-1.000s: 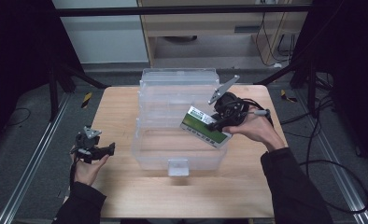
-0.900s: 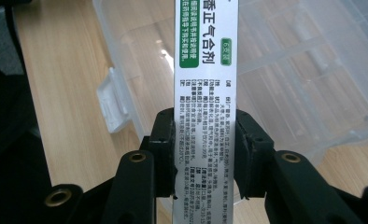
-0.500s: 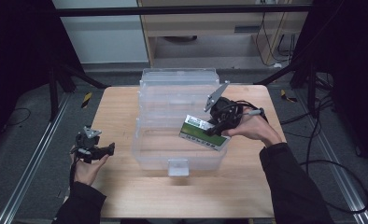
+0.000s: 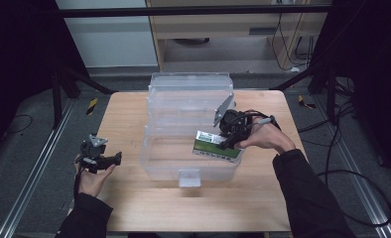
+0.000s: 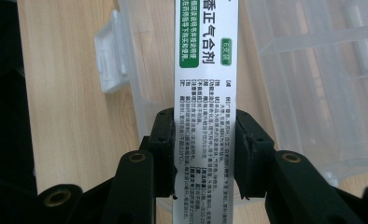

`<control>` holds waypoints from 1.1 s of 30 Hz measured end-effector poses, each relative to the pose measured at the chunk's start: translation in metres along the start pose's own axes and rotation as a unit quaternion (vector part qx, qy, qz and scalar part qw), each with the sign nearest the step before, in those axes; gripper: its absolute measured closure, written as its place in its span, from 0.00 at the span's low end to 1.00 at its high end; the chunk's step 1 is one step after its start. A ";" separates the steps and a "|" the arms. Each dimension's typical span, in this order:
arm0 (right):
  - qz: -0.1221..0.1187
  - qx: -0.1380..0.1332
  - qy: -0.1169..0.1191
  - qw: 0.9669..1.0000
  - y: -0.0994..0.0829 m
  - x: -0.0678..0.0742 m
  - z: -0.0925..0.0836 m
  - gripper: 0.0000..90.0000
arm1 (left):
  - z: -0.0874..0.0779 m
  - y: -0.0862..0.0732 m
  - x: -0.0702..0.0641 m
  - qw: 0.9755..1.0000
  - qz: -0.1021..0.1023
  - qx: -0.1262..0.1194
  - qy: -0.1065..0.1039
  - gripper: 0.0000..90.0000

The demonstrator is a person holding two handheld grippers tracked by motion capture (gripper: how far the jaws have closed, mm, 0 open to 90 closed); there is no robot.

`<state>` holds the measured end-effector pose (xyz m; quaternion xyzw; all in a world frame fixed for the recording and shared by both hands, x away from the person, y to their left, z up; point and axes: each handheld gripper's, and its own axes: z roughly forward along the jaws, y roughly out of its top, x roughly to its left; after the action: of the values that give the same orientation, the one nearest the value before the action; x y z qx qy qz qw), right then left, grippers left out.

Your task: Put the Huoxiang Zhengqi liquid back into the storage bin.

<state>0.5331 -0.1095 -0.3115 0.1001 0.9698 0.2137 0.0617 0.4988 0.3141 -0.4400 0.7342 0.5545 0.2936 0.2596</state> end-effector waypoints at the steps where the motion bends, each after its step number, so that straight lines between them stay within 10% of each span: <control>1: -0.001 0.002 0.000 1.000 0.000 0.000 0.001 0.71 | 0.000 0.000 0.000 1.000 0.000 0.000 0.000 0.25; 33: -0.069 0.051 0.034 0.996 0.002 -0.005 0.040 0.71 | 0.003 -0.001 0.001 1.000 0.001 0.005 -0.001 0.25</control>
<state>0.5445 -0.0932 -0.3460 0.0286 0.9856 0.1624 0.0380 0.4999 0.3148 -0.4428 0.7363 0.5548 0.2908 0.2561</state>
